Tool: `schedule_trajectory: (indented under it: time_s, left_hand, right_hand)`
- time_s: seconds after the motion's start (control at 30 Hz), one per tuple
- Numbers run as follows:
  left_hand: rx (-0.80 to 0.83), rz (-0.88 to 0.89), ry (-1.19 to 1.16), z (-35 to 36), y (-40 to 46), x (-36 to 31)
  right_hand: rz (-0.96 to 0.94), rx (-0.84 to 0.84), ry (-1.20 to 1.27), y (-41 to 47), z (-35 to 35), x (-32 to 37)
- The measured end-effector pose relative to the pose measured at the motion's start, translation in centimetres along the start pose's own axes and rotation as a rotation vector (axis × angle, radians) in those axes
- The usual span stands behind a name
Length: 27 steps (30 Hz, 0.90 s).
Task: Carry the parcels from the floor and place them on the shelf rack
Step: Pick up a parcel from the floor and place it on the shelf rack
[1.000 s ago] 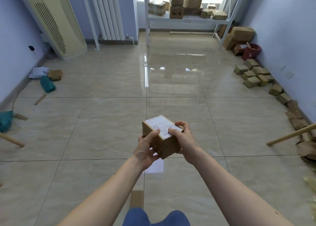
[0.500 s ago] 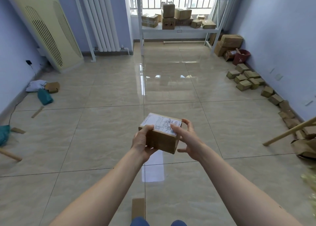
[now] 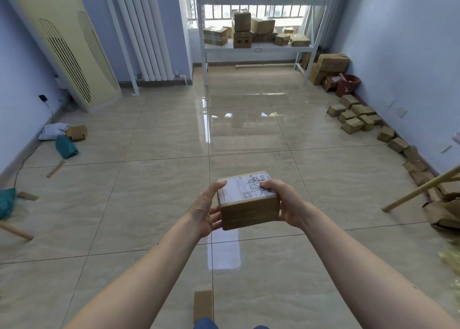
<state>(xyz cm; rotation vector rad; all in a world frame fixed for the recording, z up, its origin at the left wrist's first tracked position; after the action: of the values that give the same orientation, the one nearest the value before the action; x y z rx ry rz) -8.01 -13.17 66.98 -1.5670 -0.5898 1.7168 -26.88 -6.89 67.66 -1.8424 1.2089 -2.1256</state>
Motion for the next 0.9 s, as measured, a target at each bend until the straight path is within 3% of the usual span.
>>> schedule_trajectory:
  time_s: [0.17,0.47,0.9]
  left_hand:
    - [0.002,-0.018,0.071,0.3,-0.4,0.6]
    - [-0.069,0.08,-0.007,0.8,-0.3,0.5]
    - [0.108,0.052,0.272,1.5,-0.6,0.1]
  right_hand:
    - [0.016,0.043,-0.043,-0.5,0.0,0.0]
    - [0.051,-0.016,-0.028,-0.9,-0.4,-0.9]
    - [0.046,0.007,-0.008,-0.8,-1.2,0.7]
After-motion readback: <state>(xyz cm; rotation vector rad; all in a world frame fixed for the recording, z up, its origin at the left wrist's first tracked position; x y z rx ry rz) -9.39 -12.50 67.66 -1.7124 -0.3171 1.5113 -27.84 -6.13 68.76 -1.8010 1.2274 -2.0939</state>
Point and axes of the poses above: each hand's wrist, its own y-axis towards the middle knuckle, its own z-axis out of the palm, x = y × z, the point moved 9 cm from there along y, towards the middle knuckle, and after that the axes turned 8 degrees about -x, right-handed, at the moved point
